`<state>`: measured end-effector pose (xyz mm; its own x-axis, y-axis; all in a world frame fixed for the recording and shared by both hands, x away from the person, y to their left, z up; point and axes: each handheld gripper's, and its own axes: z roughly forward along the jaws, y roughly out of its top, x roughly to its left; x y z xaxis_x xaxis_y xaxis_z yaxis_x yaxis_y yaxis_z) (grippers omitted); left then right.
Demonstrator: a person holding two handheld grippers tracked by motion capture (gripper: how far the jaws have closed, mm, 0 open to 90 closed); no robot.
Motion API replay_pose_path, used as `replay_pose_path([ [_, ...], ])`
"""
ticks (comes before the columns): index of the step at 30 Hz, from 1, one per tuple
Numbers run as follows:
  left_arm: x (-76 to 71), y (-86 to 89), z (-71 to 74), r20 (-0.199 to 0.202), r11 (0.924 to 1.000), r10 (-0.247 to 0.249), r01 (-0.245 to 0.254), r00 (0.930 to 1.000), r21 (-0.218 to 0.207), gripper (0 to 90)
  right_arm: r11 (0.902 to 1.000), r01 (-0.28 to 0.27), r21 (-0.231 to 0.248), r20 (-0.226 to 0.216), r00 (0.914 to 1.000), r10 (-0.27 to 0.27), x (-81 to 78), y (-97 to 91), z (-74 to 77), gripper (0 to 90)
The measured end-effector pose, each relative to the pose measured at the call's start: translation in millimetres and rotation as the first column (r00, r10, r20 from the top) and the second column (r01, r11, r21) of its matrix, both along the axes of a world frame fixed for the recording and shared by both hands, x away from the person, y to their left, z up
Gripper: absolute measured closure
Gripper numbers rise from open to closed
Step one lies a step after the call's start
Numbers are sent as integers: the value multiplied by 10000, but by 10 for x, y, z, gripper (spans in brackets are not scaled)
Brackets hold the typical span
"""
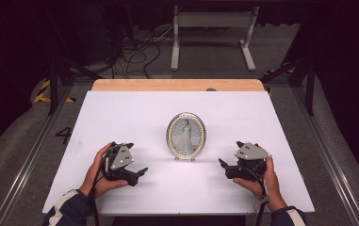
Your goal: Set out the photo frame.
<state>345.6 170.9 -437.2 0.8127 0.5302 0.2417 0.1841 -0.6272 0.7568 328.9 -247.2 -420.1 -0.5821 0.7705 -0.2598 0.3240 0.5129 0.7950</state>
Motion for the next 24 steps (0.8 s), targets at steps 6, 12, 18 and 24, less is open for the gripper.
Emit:
replay_pose_path([
  [6, -56, 147, -6, -56, 9997, 244, -244, 9997, -41, 62, 9999, 158, -21, 4, 9999, -158, -29, -58, -19, 151],
  [12, -105, 358, -34, -154, 9976, 685, -686, 9975, -94, 59, 9994, 318, -101, 29, 9995, -317, -63, -125, -48, 150],
  [18, -168, 533, -69, -230, 9942, 1057, -1061, 9941, -169, 57, 9991, 405, -81, -21, 9992, -405, -105, -221, -80, 148],
  [24, -239, 715, -94, -285, 9896, 1393, -1402, 9898, -308, 56, 9981, 616, -10, -44, 9981, -616, -155, -317, -110, 148],
])
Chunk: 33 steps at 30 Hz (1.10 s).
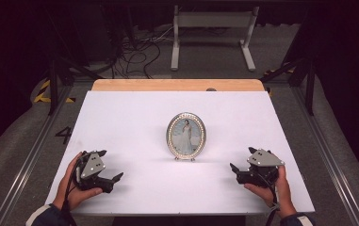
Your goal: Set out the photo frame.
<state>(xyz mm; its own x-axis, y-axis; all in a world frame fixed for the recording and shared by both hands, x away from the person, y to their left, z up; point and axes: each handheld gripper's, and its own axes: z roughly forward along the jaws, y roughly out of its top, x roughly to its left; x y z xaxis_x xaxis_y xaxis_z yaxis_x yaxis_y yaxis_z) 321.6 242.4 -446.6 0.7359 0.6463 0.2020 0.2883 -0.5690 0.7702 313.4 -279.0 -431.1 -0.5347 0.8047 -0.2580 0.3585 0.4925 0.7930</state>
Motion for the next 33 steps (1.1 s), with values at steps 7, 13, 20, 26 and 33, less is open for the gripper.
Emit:
replay_pose_path([
  [7, -84, 219, -24, -62, 9983, 466, -468, 9989, -357, 54, 9996, 262, 92, -12, 9997, -262, -46, -113, -27, 147],
  [13, -175, 420, -79, -201, 9943, 878, -888, 9959, -597, 53, 9985, 537, 81, 93, 9985, -537, -108, -219, -21, 145],
  [20, -246, 602, -68, -307, 9828, 1276, -1306, 9913, -1304, 55, 9967, 806, -50, 128, 9967, -806, -213, -295, -55, 143],
  [26, -259, 671, -85, -303, 9792, 1489, -1516, 9884, -1348, 54, 9936, 1101, 239, 31, 9939, -1102, -294, -390, -125, 144],
  [33, -257, 637, -96, -308, 9838, 1416, -1442, 9894, -1070, 54, 9878, 1373, 735, -20, 9905, -1376, -310, -508, -139, 143],
])
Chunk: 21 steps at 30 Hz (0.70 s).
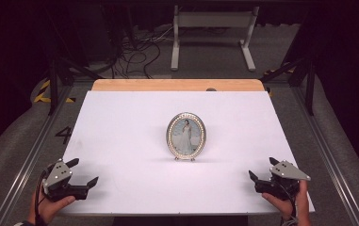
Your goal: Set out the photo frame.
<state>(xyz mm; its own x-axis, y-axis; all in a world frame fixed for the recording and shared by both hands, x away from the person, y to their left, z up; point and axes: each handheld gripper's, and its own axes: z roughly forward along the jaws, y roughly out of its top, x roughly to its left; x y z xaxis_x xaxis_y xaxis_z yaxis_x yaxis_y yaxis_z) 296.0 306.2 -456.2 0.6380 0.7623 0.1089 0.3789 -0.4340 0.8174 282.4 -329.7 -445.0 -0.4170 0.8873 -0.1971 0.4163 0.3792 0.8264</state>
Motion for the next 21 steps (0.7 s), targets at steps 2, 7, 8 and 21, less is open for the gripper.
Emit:
replay_pose_path([
  [2, -2, -18, 5, 119, 9999, 23, -24, 9999, 110, 54, 9996, 134, 253, -49, 9999, -132, 8, -39, -9, 144],
  [7, -19, -29, -5, 107, 10000, -37, 36, 9999, 78, 54, 9996, 169, 205, -5, 9999, -169, 30, -28, -12, 144],
  [8, -22, -32, -5, 96, 10000, -34, 33, 9999, 90, 54, 9998, 135, 152, 2, 9999, -135, 30, -18, -13, 144],
  [21, -31, -62, 0, 88, 9996, -131, 129, 9999, 239, 59, 9996, 255, 101, 179, 9995, -257, 26, -9, -21, 148],
])
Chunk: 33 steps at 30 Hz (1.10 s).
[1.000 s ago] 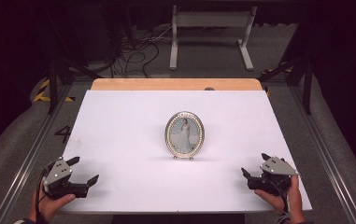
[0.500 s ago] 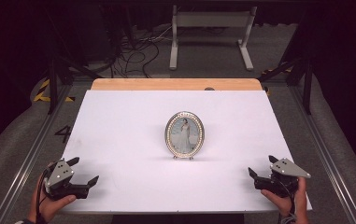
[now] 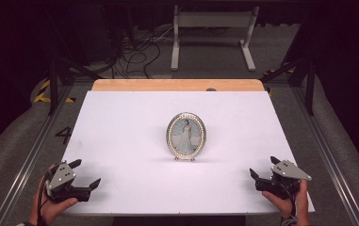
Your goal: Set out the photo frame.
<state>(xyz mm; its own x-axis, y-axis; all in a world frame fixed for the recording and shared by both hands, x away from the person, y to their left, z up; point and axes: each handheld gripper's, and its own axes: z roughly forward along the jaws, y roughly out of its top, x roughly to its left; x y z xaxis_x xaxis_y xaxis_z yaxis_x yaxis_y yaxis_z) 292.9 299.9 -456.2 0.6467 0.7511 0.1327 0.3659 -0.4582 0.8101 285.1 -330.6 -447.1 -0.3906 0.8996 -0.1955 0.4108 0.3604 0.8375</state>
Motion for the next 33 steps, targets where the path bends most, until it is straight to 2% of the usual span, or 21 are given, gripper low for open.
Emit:
replay_pose_path([
  [24, 28, -45, -29, -147, 9999, -15, 17, 9999, 160, 56, 9999, -50, -97, -4, 10000, 50, 5, 17, -12, 147],
  [33, 38, -53, -38, -169, 10000, -21, 22, 9999, 87, 56, 9999, -21, -124, -8, 10000, 20, 7, 14, -15, 147],
])
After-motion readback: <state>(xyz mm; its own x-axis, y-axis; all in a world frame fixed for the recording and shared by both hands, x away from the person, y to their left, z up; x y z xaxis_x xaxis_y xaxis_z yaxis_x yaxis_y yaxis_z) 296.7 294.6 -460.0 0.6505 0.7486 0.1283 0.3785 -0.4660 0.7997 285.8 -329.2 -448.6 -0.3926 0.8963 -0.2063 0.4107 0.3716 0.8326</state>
